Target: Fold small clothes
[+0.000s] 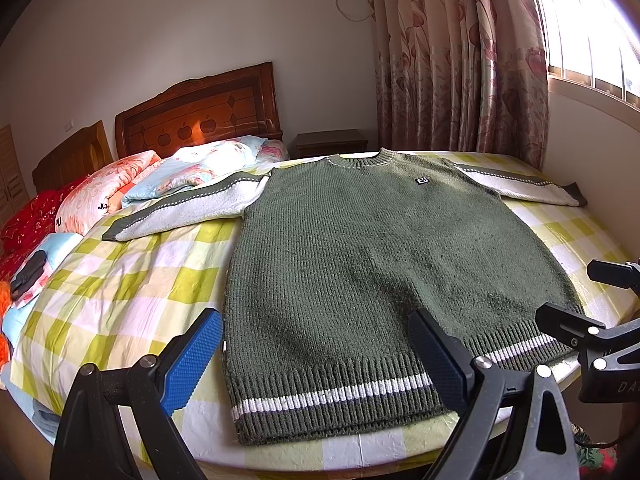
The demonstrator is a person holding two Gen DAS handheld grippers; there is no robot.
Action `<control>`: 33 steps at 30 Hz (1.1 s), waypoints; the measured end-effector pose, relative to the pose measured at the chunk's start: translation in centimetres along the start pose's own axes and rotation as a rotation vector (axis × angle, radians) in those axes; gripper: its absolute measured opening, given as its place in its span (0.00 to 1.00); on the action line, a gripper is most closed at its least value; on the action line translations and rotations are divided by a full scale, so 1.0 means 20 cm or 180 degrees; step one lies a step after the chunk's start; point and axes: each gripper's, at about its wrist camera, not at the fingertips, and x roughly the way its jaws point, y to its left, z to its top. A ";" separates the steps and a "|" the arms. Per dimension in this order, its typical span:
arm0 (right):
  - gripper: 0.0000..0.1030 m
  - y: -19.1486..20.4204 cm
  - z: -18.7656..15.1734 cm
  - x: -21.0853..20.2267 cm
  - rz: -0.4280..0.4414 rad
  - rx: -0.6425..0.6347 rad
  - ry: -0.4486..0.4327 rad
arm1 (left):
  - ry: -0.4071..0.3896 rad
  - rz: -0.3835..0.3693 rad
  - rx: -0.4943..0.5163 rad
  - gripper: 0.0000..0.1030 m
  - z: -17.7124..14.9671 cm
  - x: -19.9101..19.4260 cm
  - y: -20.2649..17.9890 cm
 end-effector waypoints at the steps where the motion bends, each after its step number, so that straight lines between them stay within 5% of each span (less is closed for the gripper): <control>1: 1.00 0.00 0.00 0.00 0.0002 0.0005 0.0004 | 0.0000 0.0000 0.0000 0.93 0.00 0.00 0.00; 7: 1.00 -0.01 -0.01 0.01 0.0217 0.0245 0.0135 | 0.0008 0.0004 0.0013 0.93 -0.01 0.00 0.00; 13: 1.00 -0.04 -0.01 0.03 0.0158 0.0203 -0.0156 | 0.0051 0.0020 0.0052 0.93 -0.01 0.04 -0.02; 19: 1.00 -0.13 0.00 0.11 0.0163 0.0306 0.0050 | 0.0204 -0.0179 0.0124 0.93 0.06 0.15 -0.04; 23: 1.00 -0.35 0.02 0.20 0.0069 0.0682 0.0322 | 0.0291 -0.0290 0.0237 0.93 0.22 0.37 -0.08; 33: 1.00 -1.19 0.24 0.55 -0.0036 0.1895 0.0474 | 0.0611 -0.0185 0.0220 0.87 0.55 1.07 -0.14</control>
